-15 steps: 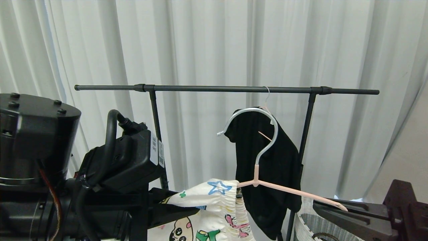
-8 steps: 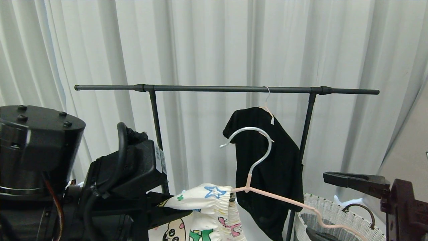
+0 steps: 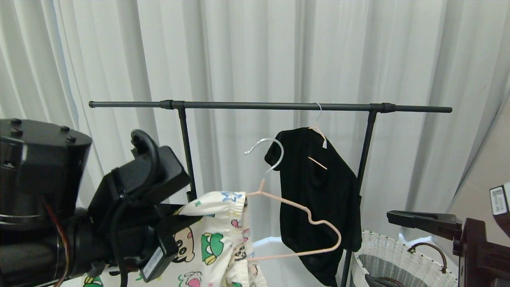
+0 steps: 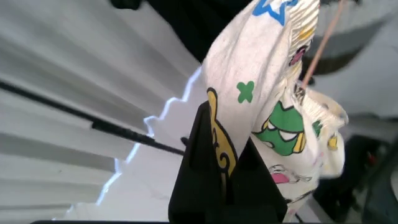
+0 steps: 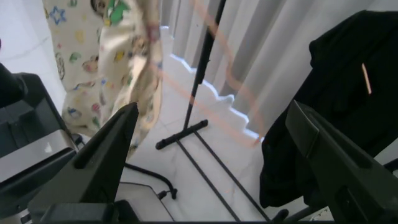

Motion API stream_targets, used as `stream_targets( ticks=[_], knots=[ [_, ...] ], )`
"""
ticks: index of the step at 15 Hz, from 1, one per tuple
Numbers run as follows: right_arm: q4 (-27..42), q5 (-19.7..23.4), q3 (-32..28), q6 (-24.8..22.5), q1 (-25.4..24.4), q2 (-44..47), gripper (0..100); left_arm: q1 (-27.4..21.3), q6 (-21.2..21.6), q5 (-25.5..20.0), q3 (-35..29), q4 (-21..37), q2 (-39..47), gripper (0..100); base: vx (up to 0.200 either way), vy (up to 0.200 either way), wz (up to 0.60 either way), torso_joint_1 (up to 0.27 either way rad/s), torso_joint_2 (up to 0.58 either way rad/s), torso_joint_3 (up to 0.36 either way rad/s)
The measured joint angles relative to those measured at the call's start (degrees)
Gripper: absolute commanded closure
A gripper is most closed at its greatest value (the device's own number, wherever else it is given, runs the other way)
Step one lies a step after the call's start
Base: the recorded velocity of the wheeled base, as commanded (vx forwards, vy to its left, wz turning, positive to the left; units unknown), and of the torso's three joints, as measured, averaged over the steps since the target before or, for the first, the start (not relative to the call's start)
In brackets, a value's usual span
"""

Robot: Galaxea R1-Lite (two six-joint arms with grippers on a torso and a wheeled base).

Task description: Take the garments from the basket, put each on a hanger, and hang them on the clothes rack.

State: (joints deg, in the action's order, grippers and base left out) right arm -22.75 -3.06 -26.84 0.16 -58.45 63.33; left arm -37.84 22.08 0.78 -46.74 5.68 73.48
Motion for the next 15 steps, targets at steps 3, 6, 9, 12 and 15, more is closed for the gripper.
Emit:
stream_targets(
  ticks=[3, 6, 9, 12, 15],
  knots=[
    [-0.2, 0.0, -0.9, 2.5, 0.3, 2.8, 0, 1.1, -4.7, 1.0, -5.7, -0.1, 0.3, 100, 0.0, 0.0, 0.0, 0.0, 0.0, 0.0],
    [-0.6, -0.4, -6.2, 11.9, 0.6, 9.1, 0, 2.0, -7.8, 1.1, -11.0, -0.1, 0.4, 100, 0.0, 0.0, 0.0, 0.0, 0.0, 0.0],
    [-0.8, -2.5, -11.8, 18.7, 0.7, 15.5, 0, 2.5, -8.1, 1.2, -12.7, 0.0, 0.4, 100, 0.0, 0.0, 0.0, 0.0, 0.0, 0.0],
    [-0.8, -3.7, -16.1, 20.0, 0.5, 20.7, 0, 2.6, -9.4, 1.1, -14.3, 0.0, 0.3, 100, 0.0, 0.0, 0.0, 0.0, 0.0, 0.0],
    [-0.8, -3.8, -17.0, 20.1, 0.0, 23.9, 0, 2.5, -9.7, 0.9, -15.6, 0.0, 0.2, 100, 0.0, 0.0, 0.0, 0.0, 0.0, 0.0]
  ],
)
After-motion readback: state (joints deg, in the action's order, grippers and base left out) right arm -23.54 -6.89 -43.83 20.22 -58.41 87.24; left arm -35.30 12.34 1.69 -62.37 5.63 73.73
